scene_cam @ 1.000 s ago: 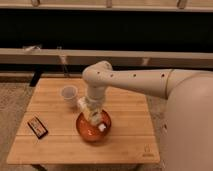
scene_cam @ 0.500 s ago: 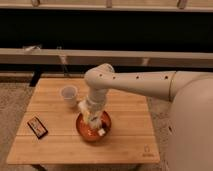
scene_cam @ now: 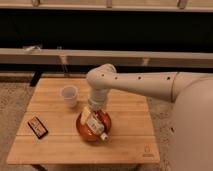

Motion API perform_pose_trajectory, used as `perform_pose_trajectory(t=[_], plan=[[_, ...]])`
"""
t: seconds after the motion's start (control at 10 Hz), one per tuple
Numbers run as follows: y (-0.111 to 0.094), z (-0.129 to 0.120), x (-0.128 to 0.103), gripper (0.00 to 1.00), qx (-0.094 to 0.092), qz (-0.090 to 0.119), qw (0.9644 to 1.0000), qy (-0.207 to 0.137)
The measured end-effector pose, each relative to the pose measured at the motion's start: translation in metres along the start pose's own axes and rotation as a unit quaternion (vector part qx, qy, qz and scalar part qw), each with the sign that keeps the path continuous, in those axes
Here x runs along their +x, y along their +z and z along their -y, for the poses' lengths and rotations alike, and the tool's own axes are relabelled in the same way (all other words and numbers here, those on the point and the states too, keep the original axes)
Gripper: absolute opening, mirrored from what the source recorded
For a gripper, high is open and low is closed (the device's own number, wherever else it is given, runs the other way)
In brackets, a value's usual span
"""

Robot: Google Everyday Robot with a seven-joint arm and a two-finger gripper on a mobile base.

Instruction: Place the bottle in the ceramic bowl

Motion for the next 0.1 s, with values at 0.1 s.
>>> perform_pose_trajectory(t=[0.1], plan=[[0.0002, 0.0002, 0.0001, 0.80, 0.000, 0.000, 1.0000, 0.000]])
